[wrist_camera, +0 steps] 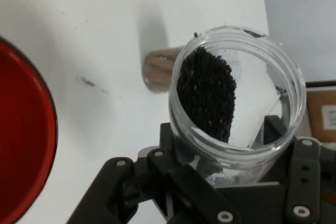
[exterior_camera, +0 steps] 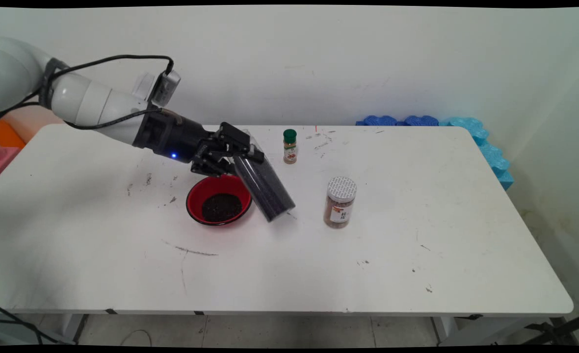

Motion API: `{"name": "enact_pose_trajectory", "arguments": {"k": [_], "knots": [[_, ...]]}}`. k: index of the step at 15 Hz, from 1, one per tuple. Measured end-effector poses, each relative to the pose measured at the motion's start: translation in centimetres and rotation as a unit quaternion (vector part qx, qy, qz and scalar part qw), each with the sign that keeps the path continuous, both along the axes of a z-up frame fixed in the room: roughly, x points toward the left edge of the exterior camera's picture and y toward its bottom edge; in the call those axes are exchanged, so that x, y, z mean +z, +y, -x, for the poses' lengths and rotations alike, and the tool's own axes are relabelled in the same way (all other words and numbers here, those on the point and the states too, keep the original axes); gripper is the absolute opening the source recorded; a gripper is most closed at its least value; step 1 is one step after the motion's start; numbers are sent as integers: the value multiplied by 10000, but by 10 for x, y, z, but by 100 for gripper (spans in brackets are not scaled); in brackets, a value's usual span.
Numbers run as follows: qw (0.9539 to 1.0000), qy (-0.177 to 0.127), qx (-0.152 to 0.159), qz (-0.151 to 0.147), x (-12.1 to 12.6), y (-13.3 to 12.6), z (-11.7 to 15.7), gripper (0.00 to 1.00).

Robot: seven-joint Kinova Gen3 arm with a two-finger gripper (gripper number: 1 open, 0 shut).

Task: Pour the black seasoning powder in the red bowl

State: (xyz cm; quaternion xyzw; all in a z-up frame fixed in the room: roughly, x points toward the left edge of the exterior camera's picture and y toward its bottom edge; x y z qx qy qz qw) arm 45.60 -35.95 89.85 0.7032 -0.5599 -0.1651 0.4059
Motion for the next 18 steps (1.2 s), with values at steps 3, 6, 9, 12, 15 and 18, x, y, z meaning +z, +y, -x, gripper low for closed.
{"name": "enact_pose_trajectory", "arguments": {"k": [3,6,9,12,15,18], "knots": [[9982,-277,-329,408,11,3,8,0],[9937,-540,-612,773,21,6,13,0],[9865,-837,-888,1091,28,7,17,0],[9787,-1064,-1123,1352,33,6,21,0],[9668,-1301,-1417,1681,38,5,26,0],[9489,-1570,-1754,2103,42,3,32,0]]}}
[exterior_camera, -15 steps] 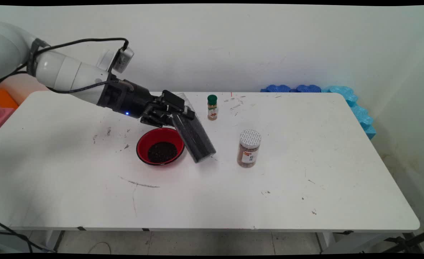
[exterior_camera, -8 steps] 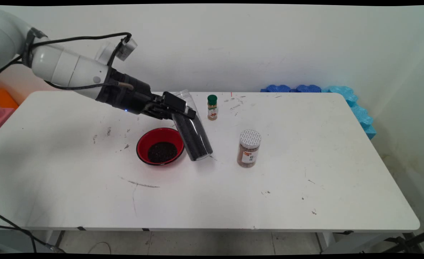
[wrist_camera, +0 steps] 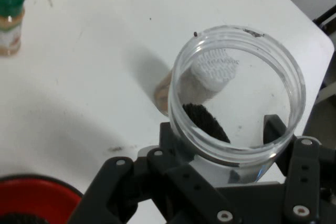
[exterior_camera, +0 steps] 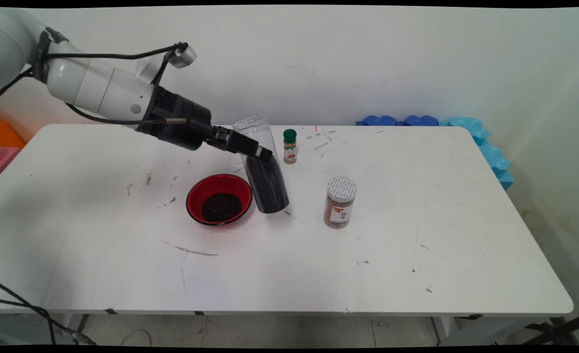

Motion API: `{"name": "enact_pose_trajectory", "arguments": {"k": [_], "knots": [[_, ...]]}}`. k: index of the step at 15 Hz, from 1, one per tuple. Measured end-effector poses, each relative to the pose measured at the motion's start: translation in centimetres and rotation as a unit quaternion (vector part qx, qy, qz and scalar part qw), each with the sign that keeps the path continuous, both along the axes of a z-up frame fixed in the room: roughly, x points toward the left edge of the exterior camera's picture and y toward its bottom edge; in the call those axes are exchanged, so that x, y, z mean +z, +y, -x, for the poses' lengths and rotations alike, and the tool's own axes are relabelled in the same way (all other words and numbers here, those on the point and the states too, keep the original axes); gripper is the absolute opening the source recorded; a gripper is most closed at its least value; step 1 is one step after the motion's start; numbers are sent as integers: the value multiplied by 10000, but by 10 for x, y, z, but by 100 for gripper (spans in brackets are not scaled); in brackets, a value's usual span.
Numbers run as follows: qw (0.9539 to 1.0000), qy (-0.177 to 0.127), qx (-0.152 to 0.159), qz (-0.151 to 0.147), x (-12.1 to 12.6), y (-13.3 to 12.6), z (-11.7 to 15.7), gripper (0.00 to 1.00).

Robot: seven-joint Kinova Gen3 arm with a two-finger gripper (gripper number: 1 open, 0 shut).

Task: Pour the black seasoning powder in the red bowl

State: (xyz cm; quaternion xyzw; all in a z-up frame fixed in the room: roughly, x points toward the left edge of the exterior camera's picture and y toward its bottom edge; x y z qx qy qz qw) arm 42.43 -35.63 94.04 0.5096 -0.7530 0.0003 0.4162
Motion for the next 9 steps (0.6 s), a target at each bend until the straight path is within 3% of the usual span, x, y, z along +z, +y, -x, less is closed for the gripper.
{"name": "enact_pose_trajectory", "arguments": {"k": [5,9], "knots": [[9951,-443,-612,643,4,0,9,0],[9849,-819,-1102,1051,4,1,14,0]]}}
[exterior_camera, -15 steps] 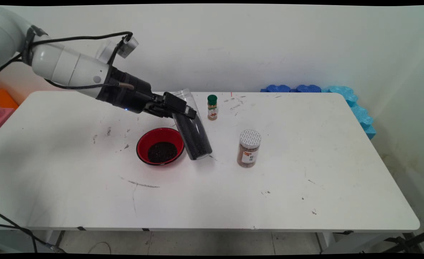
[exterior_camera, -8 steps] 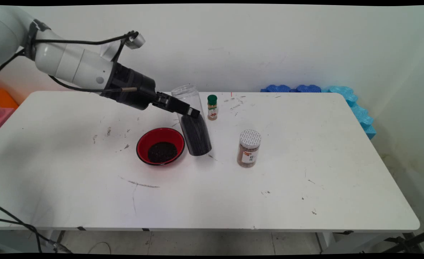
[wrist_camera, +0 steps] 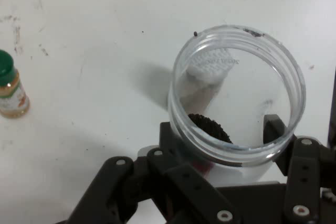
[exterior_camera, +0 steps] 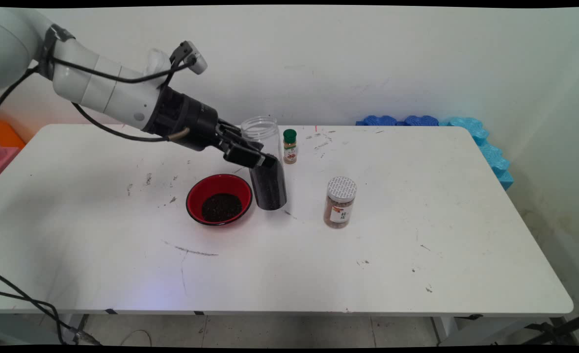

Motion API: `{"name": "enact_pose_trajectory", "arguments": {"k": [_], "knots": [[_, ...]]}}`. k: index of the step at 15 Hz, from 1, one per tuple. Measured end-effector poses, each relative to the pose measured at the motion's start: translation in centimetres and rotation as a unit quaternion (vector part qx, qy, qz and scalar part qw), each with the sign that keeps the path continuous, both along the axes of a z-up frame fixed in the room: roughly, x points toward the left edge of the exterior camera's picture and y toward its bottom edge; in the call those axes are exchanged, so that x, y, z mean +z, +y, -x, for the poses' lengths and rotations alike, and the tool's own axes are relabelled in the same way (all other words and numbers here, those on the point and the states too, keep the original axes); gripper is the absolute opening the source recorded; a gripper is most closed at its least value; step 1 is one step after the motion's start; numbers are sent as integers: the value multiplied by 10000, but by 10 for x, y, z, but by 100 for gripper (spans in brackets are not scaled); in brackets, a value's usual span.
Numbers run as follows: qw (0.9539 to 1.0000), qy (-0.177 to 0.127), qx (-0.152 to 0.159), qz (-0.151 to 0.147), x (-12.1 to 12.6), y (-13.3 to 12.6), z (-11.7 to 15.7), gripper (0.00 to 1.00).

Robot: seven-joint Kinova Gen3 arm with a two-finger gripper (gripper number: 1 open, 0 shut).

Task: Pour the black seasoning powder in the red bowl, then place the picked object on the table

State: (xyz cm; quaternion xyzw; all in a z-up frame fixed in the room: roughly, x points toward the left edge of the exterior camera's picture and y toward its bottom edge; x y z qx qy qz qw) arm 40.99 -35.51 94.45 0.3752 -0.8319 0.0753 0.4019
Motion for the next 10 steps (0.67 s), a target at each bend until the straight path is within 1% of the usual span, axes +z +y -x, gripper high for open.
{"name": "enact_pose_trajectory", "arguments": {"k": [2,5,10], "knots": [[9994,-181,-218,179,0,1,2,0],[9970,-398,-503,430,0,2,7,0],[9934,-571,-746,653,0,3,12,0]]}}
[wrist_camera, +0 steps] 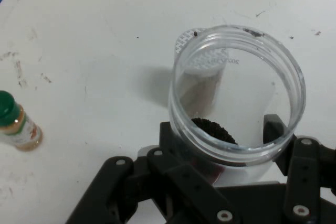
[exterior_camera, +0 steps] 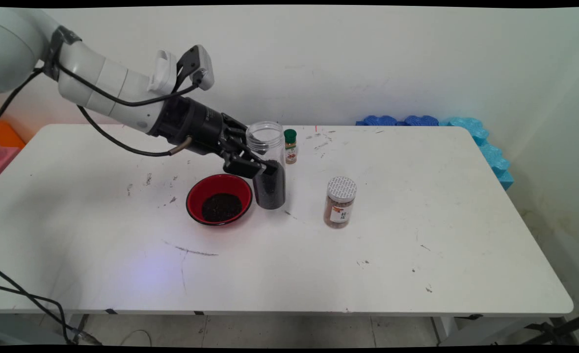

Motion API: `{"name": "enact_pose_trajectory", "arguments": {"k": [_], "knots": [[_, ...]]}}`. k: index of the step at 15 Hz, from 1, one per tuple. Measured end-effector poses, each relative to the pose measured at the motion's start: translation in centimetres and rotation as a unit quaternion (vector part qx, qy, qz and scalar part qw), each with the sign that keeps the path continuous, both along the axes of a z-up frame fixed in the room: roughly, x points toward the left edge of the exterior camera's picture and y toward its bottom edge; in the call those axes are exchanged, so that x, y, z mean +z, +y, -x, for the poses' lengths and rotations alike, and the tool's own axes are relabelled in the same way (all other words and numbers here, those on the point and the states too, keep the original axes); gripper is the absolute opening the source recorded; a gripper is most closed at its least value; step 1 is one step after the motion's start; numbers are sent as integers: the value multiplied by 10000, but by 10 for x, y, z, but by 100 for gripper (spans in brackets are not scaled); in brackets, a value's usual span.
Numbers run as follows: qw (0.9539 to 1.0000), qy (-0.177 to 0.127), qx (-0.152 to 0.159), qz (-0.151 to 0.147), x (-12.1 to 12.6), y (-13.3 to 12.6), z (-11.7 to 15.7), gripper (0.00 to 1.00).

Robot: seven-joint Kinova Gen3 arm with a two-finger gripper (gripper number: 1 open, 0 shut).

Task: Place the picked object on the table

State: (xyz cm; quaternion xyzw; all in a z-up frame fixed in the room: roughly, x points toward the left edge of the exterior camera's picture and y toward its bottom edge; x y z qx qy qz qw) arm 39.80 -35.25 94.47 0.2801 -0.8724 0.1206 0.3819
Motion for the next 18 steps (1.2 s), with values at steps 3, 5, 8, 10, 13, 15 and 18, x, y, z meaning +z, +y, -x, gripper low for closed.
{"name": "enact_pose_trajectory", "arguments": {"k": [3,5,8,10,13,15,18], "knots": [[10000,-26,-46,57,0,0,2,0],[10000,-27,-59,69,0,0,3,0],[10000,-19,-51,54,-2,0,5,0],[10000,-30,-57,41,-6,0,6,0],[9999,-53,-99,22,-17,-1,9,0],[9999,-74,-122,8,-26,-3,10,0],[9998,-96,-142,-31,-41,-5,12,0]]}}
